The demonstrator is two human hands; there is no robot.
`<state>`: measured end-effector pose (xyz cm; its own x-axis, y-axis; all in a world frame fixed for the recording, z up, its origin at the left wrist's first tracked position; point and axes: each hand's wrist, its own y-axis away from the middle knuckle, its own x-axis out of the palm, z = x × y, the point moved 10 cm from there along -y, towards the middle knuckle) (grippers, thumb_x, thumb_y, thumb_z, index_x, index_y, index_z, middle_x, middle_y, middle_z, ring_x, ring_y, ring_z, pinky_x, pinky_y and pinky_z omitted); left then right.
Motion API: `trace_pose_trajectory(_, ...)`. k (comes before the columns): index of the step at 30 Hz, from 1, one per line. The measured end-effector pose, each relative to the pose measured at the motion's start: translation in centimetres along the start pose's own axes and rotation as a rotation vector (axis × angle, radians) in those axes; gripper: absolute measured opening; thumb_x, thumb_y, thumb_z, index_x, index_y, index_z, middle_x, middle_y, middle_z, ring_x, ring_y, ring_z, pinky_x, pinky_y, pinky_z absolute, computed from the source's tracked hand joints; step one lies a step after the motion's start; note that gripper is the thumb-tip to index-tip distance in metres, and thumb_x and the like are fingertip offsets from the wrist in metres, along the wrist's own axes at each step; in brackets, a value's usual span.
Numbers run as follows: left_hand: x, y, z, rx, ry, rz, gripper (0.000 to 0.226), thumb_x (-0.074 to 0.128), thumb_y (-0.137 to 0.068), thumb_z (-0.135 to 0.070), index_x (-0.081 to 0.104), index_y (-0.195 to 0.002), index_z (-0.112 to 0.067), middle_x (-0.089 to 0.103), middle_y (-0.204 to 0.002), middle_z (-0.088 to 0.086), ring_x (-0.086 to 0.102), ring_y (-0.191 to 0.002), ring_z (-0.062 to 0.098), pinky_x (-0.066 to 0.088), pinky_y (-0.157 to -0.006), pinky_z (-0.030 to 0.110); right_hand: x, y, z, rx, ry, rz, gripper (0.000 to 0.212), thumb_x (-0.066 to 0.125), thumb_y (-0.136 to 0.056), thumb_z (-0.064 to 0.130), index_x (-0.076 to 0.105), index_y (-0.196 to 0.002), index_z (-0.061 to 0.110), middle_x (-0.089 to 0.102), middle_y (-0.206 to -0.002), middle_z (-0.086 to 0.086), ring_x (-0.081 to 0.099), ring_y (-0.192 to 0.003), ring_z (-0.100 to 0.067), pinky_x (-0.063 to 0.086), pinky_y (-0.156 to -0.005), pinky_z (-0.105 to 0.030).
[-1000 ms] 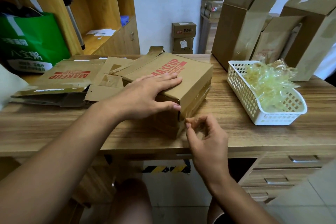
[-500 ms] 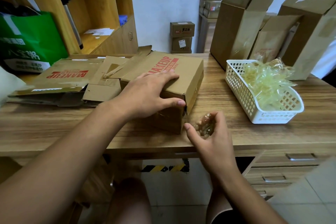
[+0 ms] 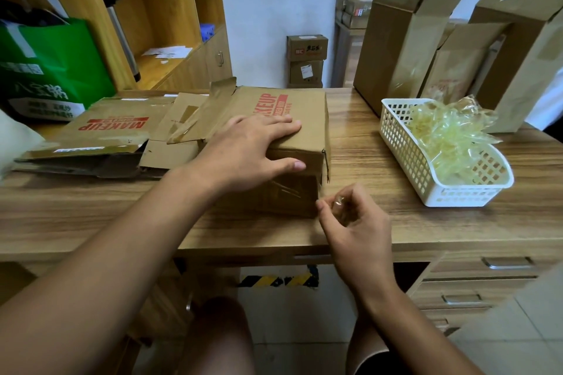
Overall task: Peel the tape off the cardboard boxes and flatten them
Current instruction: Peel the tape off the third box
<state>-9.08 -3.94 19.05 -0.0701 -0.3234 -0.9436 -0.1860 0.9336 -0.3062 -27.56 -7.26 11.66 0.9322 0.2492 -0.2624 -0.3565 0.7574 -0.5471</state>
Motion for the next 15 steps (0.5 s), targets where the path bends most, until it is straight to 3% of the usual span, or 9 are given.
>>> trace_pose_trajectory(4,-0.2,0.1,-0.7,-0.013,-0.023,-0.040,0.077,0.053,-0.084,-0.074,0.035,-0.152,-0.044,0.033,-0.158,-0.020,0.028,-0.143,0.005,0.018,-0.113,0.032,0.6,0.9,1.1,-0.022,0.017,-0.042,0.036,0.073,-0.090,0.006,0.048,-0.074,0.027,0.058,-0.075,0.003,0.060,-0.072,-0.018,0.049,-0.062,-0.040)
trace_pose_trajectory(8,-0.2,-0.2,-1.5,-0.023,-0.055,-0.062,0.076,0.049,-0.085,-0.075,0.036,-0.151,-0.041,0.037,-0.158,-0.015,0.032,-0.143,0.009,0.020,-0.115,0.036,4.9,3.2,4.5,-0.171,0.045,0.149,0.034,0.069,-0.090,0.006,0.046,-0.079,0.028,0.052,-0.078,0.011,0.053,-0.071,-0.009,0.047,-0.059,-0.029)
trace_pose_trajectory(12,-0.3,-0.2,-2.1,-0.020,-0.060,-0.067,0.077,0.051,-0.082,-0.076,0.042,-0.148,-0.037,0.045,-0.153,-0.011,0.038,-0.140,0.012,0.025,-0.114,0.037,4.7,1.8,3.0,-0.061,0.072,0.169,0.025,0.069,-0.093,0.016,0.048,-0.081,0.024,0.055,-0.081,0.007,0.057,-0.077,-0.014,0.051,-0.064,-0.035)
trace_pose_trajectory(15,-0.6,-0.4,-1.5,-0.053,-0.014,-0.051,0.071,0.058,-0.078,-0.075,0.048,-0.136,-0.035,0.058,-0.138,-0.006,0.051,-0.126,0.018,0.035,-0.104,0.037,1.7,-0.1,1.5,0.024,0.093,0.079,0.020,0.071,-0.091,0.030,0.052,-0.085,0.026,0.056,-0.086,0.007,0.056,-0.083,-0.009,0.043,-0.069,-0.019)
